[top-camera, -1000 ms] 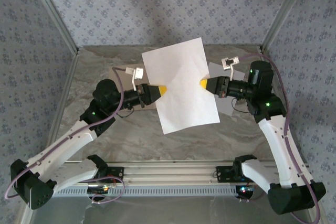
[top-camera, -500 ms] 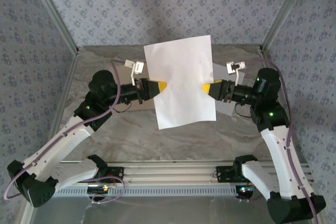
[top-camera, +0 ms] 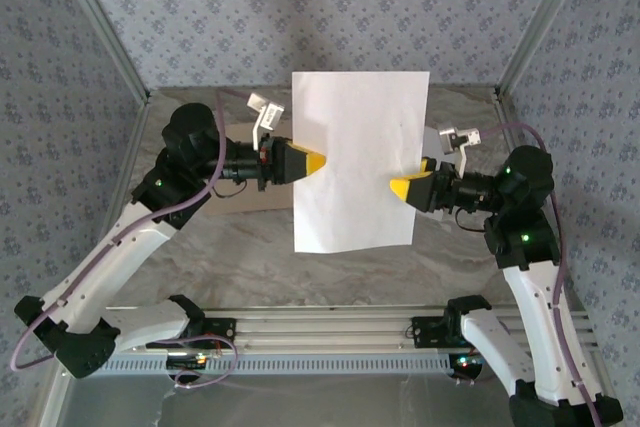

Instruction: Put the files into the folder

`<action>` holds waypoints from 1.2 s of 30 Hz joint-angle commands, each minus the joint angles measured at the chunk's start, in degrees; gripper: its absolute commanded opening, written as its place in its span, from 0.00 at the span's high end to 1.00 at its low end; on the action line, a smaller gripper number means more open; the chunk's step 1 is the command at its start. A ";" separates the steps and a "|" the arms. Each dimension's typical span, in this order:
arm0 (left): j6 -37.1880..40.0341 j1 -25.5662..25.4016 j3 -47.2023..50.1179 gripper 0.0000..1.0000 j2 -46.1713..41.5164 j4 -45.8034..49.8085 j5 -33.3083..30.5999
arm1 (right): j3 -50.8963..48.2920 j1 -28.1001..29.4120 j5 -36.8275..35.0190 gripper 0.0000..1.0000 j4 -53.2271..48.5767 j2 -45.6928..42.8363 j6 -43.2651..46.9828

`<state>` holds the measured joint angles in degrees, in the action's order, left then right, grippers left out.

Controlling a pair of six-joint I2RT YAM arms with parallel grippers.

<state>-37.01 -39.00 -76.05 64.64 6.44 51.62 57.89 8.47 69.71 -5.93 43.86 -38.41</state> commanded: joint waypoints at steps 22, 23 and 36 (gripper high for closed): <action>0.23 0.25 0.18 1.00 0.61 -0.51 2.61 | -1.63 0.04 2.83 0.58 3.23 -0.42 -2.18; 0.18 0.27 0.20 1.00 0.51 -0.64 2.69 | -1.68 0.13 2.85 0.59 3.40 -0.43 -2.32; 0.29 0.25 0.90 1.00 0.64 -0.65 2.53 | -2.12 0.32 2.73 0.73 4.52 -0.49 -2.99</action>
<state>-36.67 -39.00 -75.46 65.06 7.46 54.19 56.05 8.54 71.40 -3.01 43.90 -41.08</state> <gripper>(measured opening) 0.042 0.280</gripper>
